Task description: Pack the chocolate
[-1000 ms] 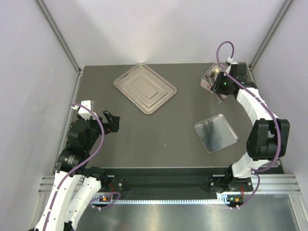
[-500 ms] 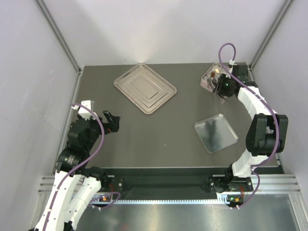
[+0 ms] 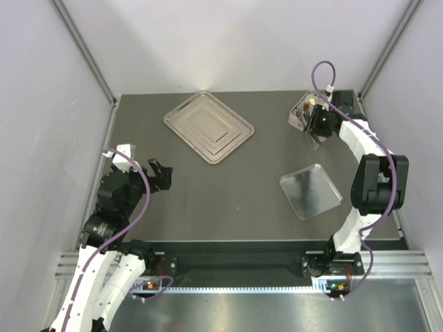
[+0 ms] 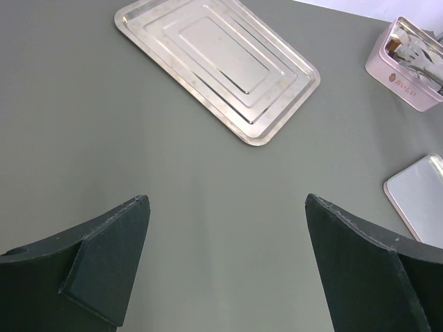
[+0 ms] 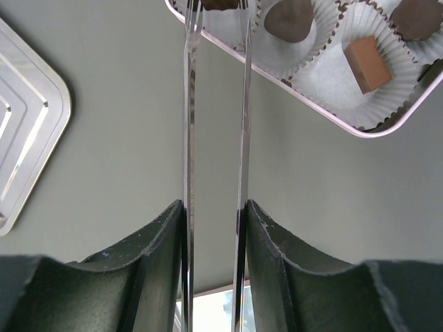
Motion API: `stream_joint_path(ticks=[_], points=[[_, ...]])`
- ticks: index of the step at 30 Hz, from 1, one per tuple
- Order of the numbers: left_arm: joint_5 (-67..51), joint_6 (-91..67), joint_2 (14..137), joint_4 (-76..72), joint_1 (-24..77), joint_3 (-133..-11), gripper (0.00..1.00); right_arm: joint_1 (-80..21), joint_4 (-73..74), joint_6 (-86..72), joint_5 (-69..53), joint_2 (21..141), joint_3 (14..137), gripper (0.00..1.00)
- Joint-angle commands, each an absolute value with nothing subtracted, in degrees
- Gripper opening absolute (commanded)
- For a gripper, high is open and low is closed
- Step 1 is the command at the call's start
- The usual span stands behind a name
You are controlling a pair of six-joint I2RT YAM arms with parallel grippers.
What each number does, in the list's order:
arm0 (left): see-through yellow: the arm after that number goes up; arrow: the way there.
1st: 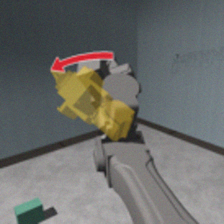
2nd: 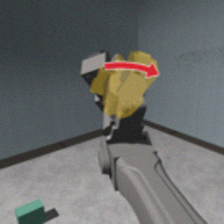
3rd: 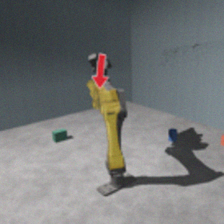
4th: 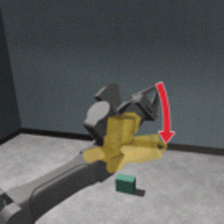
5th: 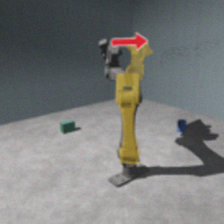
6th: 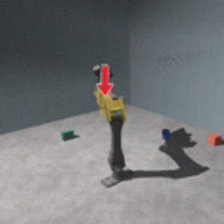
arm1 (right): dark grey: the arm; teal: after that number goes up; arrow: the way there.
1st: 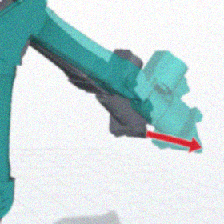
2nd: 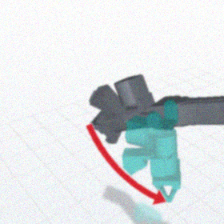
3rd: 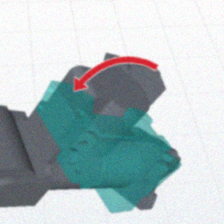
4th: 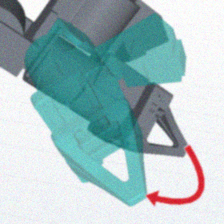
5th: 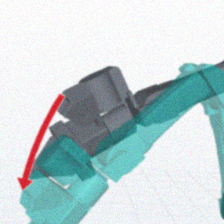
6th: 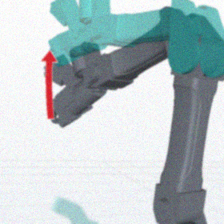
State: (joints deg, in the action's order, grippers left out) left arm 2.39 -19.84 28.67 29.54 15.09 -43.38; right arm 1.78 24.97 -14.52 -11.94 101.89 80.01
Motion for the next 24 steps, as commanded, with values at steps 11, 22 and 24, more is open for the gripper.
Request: stream_joint_path(ticks=[11,22,24], points=[[2.02,-20.04,28.74,25.84,14.85,-43.07,0.99,2.64,23.12,-13.97,-13.18,102.57,84.20,0.43],[2.11,-19.95,28.83,25.84,14.85,-43.07,0.99,1.94,23.55,-14.68,-14.41,95.55,82.80,0.43],[2.20,-19.95,28.83,25.93,14.85,-43.07,0.99,1.32,23.21,-15.73,-14.15,93.96,81.75,0.43]])
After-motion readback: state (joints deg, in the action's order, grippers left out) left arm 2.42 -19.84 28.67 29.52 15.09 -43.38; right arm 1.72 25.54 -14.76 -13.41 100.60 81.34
